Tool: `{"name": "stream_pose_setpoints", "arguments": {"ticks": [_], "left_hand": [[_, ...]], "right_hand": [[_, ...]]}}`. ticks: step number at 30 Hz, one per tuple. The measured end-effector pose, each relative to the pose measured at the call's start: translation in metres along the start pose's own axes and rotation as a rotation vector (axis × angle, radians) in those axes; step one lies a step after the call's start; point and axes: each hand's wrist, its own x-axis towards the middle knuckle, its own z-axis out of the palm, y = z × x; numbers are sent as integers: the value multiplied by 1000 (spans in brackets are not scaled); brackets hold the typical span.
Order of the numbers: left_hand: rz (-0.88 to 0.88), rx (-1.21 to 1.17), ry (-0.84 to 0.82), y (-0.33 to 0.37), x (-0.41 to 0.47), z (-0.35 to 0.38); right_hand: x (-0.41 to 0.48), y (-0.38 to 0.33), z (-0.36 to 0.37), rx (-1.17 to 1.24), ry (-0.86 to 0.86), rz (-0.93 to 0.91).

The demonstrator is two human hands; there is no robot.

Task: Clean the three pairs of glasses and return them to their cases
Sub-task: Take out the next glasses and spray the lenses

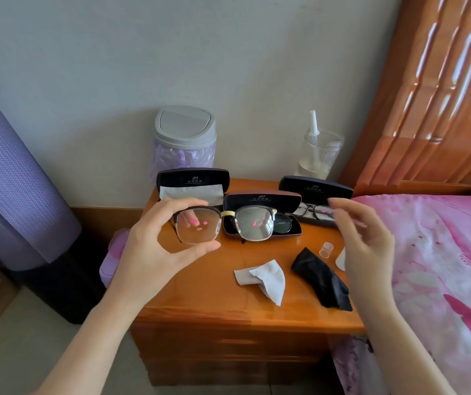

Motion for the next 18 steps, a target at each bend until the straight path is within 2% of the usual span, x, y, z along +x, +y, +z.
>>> {"name": "stream_pose_setpoints", "arguments": {"ticks": [3,6,11,18], "left_hand": [[4,-29,10,1,-1,1],[3,-59,25,4,-1,2],[-4,-141,49,8,-1,3],[-8,-170,45,9,0,5]], "right_hand": [[-2,16,-24,-156,169,-15],[-6,32,-39,-204,229,62],[-13,55,-40,-261,134,278],[-15,71,-37,-304,69,319]]}}
